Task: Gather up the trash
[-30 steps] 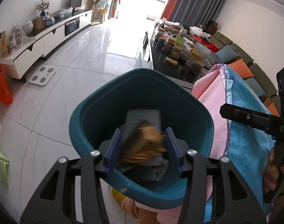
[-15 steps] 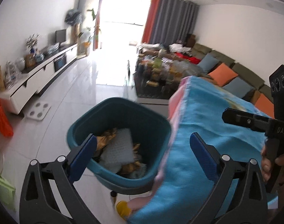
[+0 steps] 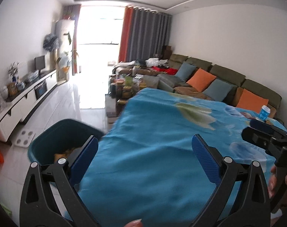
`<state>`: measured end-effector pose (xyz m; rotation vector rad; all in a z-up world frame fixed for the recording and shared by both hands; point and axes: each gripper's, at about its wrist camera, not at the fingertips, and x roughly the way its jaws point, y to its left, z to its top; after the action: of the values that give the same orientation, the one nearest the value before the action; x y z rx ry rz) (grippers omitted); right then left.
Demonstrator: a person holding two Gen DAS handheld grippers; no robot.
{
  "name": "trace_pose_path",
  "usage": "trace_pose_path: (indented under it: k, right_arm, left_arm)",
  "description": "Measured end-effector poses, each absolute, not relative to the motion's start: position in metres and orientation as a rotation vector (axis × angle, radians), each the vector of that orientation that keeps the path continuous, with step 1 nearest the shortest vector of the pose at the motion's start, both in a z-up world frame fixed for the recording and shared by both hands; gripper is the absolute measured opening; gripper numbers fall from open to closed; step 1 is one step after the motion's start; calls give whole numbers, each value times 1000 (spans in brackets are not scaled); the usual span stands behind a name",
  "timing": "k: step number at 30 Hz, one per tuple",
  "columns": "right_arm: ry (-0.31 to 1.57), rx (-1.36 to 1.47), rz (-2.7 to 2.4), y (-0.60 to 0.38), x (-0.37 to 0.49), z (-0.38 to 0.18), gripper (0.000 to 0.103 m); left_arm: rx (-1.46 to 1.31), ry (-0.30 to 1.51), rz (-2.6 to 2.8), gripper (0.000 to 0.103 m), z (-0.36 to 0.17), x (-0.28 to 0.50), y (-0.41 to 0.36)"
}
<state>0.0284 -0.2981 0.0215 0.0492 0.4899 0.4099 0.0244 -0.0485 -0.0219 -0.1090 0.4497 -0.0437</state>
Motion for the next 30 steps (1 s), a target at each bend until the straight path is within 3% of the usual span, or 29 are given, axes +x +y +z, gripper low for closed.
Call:
trace_pose_path:
  k: [14,30]
  right_arm:
    - [351,60,179,-353,-13,13,96]
    - [270,64,119,-367,-43,19,96]
  left_arm:
    - [-47,341,-104,97,-16,32,-134]
    - [-1,272,-95,97,-16,21,-153]
